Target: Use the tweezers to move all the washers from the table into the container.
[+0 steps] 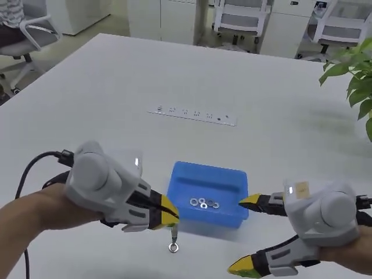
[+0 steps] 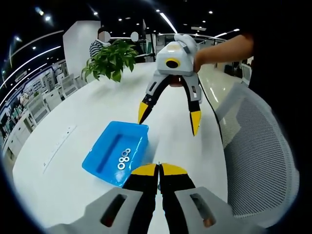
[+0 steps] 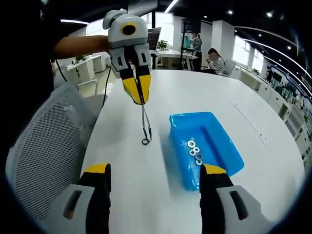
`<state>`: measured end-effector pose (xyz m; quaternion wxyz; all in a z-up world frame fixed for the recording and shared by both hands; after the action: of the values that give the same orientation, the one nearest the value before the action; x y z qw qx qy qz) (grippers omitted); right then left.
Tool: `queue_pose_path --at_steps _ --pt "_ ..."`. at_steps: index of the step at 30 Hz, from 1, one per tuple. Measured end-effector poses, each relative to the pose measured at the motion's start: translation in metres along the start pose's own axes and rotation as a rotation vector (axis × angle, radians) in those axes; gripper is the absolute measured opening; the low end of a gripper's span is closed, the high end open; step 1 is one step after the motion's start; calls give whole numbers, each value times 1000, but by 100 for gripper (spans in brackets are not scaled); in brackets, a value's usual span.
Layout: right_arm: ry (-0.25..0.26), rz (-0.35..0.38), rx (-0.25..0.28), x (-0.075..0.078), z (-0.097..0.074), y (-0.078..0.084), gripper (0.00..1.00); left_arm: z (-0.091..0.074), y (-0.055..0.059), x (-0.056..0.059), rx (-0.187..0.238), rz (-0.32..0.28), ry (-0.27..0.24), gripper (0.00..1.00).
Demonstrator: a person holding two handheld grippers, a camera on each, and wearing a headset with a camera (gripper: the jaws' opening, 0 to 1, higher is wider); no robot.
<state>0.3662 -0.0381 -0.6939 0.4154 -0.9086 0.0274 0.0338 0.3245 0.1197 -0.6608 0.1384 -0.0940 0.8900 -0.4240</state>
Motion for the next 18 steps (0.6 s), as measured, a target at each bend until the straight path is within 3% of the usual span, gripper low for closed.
queue_pose_path --at_steps 9,18 --pt "-51 -54 11 -2 16 -12 63 0 -1 0 -7 9 21 5" --pt "-117 -136 11 -7 40 -26 43 0 -2 0 -11 25 51 5"
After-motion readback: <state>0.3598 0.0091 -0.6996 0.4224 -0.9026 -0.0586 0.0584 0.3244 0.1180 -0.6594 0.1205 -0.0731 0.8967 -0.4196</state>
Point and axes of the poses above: the centre of the closed fingertips' face, and the gripper's own axes: z roughly forward along the fingers, x roughly to its right, y roughly out of its underside, the point moved 6 cm from there along -z, roughly backward along the fingers, and after that the axes turned 8 degrees about z, right-handed, at the moved point
